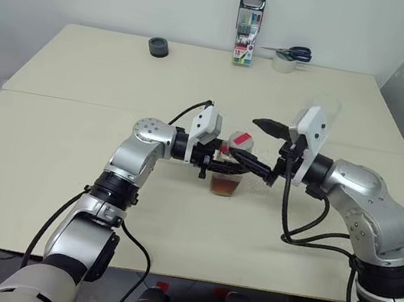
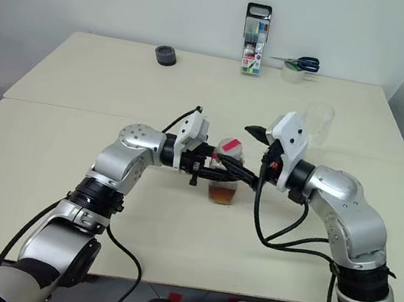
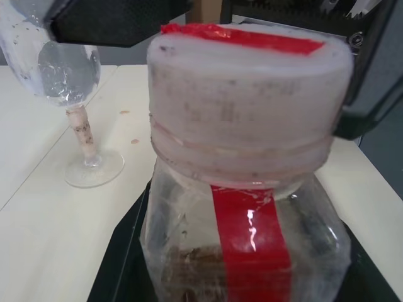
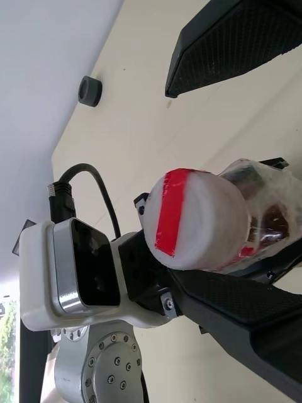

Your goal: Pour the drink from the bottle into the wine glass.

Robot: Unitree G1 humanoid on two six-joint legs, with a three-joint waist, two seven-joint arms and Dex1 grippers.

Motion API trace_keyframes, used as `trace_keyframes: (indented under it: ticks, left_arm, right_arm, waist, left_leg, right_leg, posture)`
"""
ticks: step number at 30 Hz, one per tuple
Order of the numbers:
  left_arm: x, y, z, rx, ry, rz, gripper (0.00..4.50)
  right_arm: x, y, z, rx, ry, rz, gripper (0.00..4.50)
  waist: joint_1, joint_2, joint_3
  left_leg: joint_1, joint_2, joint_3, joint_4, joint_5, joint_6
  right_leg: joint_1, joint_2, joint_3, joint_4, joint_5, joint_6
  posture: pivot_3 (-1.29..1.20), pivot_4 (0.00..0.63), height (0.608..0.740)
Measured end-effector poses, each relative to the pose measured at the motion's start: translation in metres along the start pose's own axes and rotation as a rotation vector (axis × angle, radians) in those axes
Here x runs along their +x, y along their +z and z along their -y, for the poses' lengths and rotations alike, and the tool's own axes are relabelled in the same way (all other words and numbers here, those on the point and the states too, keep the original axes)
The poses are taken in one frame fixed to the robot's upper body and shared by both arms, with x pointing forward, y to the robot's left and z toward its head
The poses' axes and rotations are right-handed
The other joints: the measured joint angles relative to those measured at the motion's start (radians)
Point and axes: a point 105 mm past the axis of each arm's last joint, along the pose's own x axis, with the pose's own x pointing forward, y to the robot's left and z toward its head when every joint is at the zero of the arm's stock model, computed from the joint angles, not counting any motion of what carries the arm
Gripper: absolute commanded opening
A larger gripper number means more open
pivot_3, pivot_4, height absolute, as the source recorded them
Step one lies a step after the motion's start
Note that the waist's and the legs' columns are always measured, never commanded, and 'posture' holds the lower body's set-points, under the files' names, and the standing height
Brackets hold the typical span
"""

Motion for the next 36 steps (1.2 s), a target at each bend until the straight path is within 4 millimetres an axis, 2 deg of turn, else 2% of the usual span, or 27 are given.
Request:
trace_keyframes:
  ticks: [8, 11, 15, 20, 24, 30, 36]
  left_arm:
    - [0.000, 0.000, 0.000, 0.000, 0.000, 0.001, 1.71]
    - [0.000, 0.000, 0.000, -0.002, 0.000, 0.002, 1.71]
    - [0.000, 0.000, 0.000, -0.016, 0.001, 0.001, 1.71]
    - [0.000, 0.004, -0.002, -0.005, -0.001, 0.004, 1.71]
    - [0.000, 0.004, -0.002, -0.004, 0.000, 0.004, 1.71]
    - [0.000, 0.004, -0.003, -0.006, 0.001, 0.003, 1.71]
    - [0.000, 0.004, -0.003, -0.006, 0.002, 0.003, 1.71]
  right_arm:
    - [-0.013, -0.002, -0.001, 0.037, -0.003, -0.022, 4.50]
    - [-0.017, -0.001, -0.008, 0.046, 0.036, -0.041, 4.50]
    - [-0.009, 0.008, -0.014, 0.018, 0.031, -0.010, 4.50]
    - [0.006, 0.017, -0.004, -0.023, -0.050, 0.037, 4.50]
    - [0.012, 0.015, -0.001, -0.035, -0.070, 0.038, 4.50]
    - [0.011, 0.014, -0.001, -0.047, -0.072, 0.032, 4.50]
    - [0.002, 0.012, -0.001, -0.035, -0.076, 0.021, 4.50]
  waist:
    - [0.000, 0.000, 0.000]
    - [0.000, 0.000, 0.000]
    - [-0.001, 0.000, 0.000]
    - [0.000, 0.000, 0.000]
    - [-0.001, 0.000, 0.000]
    - [0.000, 0.000, 0.000]
    - [0.000, 0.000, 0.000]
  left_leg:
    - [0.000, 0.000, 0.000, 0.000, 0.000, 0.000]
    - [0.000, 0.000, 0.000, 0.000, 0.000, 0.001]
    - [0.000, 0.000, 0.000, 0.000, -0.001, 0.001]
    - [0.000, 0.000, 0.000, 0.000, 0.000, 0.000]
    - [0.000, 0.000, 0.000, 0.000, 0.001, -0.001]
    - [0.000, 0.000, 0.000, 0.000, 0.000, -0.001]
    - [0.000, 0.000, 0.000, 0.000, 0.000, 0.000]
  right_leg:
    - [0.000, 0.000, 0.000, 0.000, 0.000, 0.000]
    - [0.000, 0.000, 0.000, 0.000, 0.000, 0.000]
    - [0.000, 0.000, 0.000, 0.000, 0.000, 0.000]
    - [0.000, 0.000, 0.000, 0.000, 0.000, 0.000]
    - [0.000, 0.000, 0.000, 0.000, 0.000, 0.000]
    - [0.000, 0.000, 0.000, 0.000, 0.000, 0.000]
    - [0.000, 0.000, 0.000, 0.000, 0.000, 0.000]
  posture:
    - [0.00, 0.150, 0.740]
    - [0.00, 0.150, 0.740]
    - [0.00, 0.150, 0.740]
    - [0.00, 0.150, 0.740]
    - [0.00, 0.150, 0.740]
    - [0.00, 0.150, 0.740]
    - [0.00, 0.150, 0.740]
